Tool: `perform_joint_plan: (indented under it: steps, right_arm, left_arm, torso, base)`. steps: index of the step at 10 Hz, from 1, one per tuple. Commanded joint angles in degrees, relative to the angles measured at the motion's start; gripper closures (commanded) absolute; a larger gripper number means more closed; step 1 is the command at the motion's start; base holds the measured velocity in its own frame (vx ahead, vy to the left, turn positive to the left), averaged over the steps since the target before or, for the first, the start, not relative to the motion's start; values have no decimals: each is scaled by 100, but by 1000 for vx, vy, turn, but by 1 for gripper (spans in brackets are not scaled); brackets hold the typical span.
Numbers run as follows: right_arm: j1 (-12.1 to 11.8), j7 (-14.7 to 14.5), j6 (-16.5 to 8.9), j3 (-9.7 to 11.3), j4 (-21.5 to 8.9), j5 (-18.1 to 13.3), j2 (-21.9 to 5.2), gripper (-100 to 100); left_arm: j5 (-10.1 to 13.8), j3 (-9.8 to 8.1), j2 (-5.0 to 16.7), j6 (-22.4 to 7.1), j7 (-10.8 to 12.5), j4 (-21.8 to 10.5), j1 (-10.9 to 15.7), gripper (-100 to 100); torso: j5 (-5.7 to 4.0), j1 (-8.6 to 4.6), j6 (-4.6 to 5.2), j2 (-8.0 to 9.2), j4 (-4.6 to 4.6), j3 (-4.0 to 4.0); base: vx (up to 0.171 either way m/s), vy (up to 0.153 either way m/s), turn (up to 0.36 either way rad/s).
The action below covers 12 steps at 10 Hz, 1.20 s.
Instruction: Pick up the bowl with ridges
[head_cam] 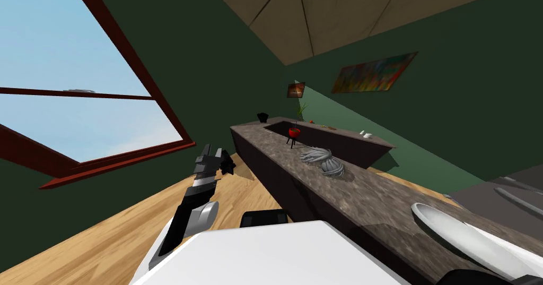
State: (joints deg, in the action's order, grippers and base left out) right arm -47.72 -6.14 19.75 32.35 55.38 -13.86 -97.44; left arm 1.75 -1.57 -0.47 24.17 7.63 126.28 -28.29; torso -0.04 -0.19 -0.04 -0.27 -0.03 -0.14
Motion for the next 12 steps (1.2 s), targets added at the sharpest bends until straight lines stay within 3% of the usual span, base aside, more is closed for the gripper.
perform_joint_plan:
  steps: [1,3,4,5,12]
  right_arm:
    - [-147,-100,-59,-91,14,40,-86,-100]
    - [-69,-48,-58,-32,63,-15,-51,-100]
    - [-61,-47,-56,-28,65,-23,-47,0]
    - [-63,141,-115,144,54,70,16,-100]
    - [-70,801,-321,750,15,391,243,-100]
  left_arm:
    - [0,0,0,0,0,0,0,0]
    - [0,-1,1,0,0,0,-1,0]
    - [0,-1,0,0,0,0,-1,0]
    - [0,0,-1,0,0,0,-1,0]
    - [0,0,0,0,0,0,1,0]
  torso:
    - [0,0,0,0,0,0]
    - [-10,-25,8,-13,-3,-8]
    - [-4,5,13,15,3,7]
    - [1,20,14,26,6,15]
    - [2,16,17,84,21,50]
  base:
    - [124,-117,263]
    - [56,-79,105]
    - [0,0,0]
    - [-104,-17,421]
    - [-150,-14,272]
